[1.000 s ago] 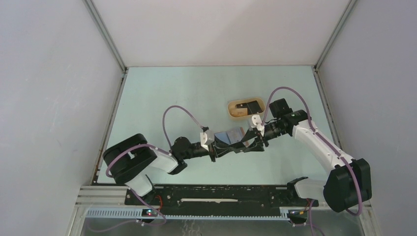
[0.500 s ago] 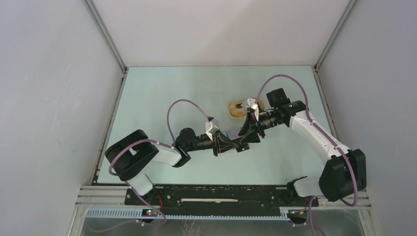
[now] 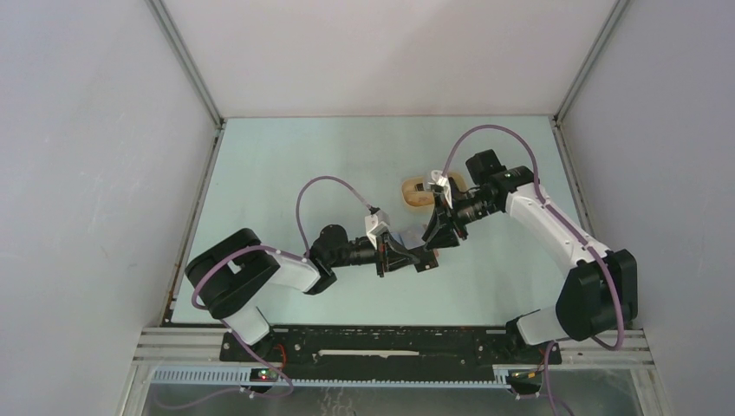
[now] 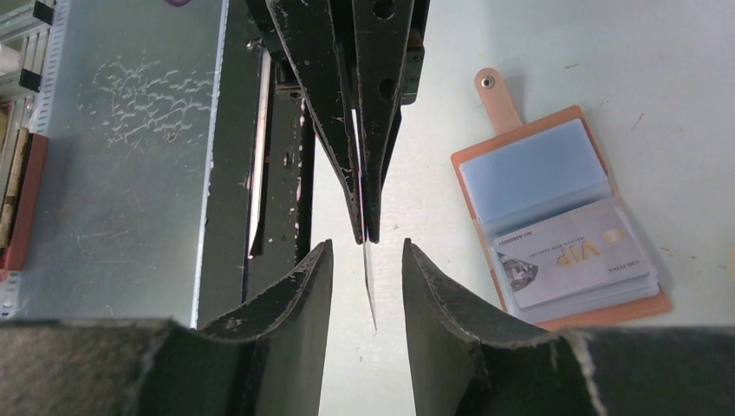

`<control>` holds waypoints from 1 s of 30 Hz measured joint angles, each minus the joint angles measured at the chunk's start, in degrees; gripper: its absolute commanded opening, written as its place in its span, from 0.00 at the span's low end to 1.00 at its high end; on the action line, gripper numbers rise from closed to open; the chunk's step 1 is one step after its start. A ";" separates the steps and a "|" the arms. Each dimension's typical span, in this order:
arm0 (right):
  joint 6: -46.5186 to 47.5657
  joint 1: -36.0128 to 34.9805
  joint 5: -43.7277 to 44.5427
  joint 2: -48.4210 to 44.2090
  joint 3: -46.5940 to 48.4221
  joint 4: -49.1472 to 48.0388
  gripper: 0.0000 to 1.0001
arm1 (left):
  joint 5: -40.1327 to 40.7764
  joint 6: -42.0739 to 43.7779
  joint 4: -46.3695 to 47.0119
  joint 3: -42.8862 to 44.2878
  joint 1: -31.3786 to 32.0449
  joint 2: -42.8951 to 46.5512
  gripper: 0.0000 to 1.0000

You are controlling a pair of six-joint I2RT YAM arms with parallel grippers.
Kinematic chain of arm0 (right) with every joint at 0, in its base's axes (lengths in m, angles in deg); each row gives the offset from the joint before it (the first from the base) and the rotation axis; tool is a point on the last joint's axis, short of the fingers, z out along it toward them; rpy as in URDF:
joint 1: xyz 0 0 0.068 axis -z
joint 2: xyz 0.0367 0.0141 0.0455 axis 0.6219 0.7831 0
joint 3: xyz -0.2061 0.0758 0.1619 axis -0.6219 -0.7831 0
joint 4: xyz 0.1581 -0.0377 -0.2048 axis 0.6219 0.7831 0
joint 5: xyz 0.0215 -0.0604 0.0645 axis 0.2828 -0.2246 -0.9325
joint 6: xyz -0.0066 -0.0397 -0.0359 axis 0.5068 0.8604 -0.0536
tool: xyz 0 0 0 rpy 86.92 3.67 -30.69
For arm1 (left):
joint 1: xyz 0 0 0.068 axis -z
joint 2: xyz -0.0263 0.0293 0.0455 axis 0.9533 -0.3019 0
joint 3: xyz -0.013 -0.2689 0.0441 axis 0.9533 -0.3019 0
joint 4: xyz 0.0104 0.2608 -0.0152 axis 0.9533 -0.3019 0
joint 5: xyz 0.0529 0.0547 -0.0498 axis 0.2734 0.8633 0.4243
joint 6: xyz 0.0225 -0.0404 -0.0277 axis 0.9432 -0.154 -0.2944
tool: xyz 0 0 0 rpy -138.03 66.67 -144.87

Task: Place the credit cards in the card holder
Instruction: Place the credit card in the storage box, then insert the credit card into the card holder.

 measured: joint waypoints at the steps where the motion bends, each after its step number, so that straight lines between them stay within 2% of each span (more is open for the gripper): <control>1: 0.83 0.00 0.11 0.46 0.44 1.09 0.44 | -0.02 0.00 -0.04 0.00 0.00 0.02 0.00; 5: 3.48 0.04 0.87 2.99 2.12 4.59 0.42 | -0.09 0.00 -0.13 0.00 0.00 0.02 0.00; 9: 4.81 0.04 1.36 4.24 2.29 6.34 0.32 | -0.20 0.00 -0.22 0.00 0.00 0.02 0.00; 11: 5.14 0.00 1.51 4.31 2.32 6.84 0.21 | -0.22 0.00 -0.22 0.00 -0.02 0.02 0.00; 13: 5.55 -0.11 1.66 4.37 2.45 7.45 0.03 | -0.22 -0.02 -0.22 0.00 -0.07 0.02 0.00; 14: 6.01 -0.13 1.70 4.52 2.73 7.89 0.00 | -0.22 -0.04 -0.22 0.00 -0.09 0.02 0.00; 15: 6.36 -0.17 1.70 4.74 3.10 8.31 0.00 | -0.22 -0.07 -0.22 0.00 -0.17 0.02 0.04; 17: 7.04 -0.20 1.75 5.46 4.04 9.35 0.00 | -0.15 -0.13 -0.17 0.00 -0.33 0.04 0.20; 21: 7.41 -0.15 1.92 6.67 4.87 10.03 0.00 | 0.96 -1.60 1.01 -0.55 -1.25 0.55 0.44; 26: 3.21 2.10 1.22 6.88 4.74 7.85 0.00 | 5.86 -6.97 5.92 -6.43 -5.01 4.55 0.52; 28: -1.11 3.74 0.61 6.73 3.61 3.67 0.00 | 7.93 -10.16 6.91 -7.85 -6.56 5.42 0.50; 30: -7.06 5.20 0.28 6.25 0.90 -1.99 0.00 | 9.79 -13.49 7.58 -8.83 -7.23 5.46 0.44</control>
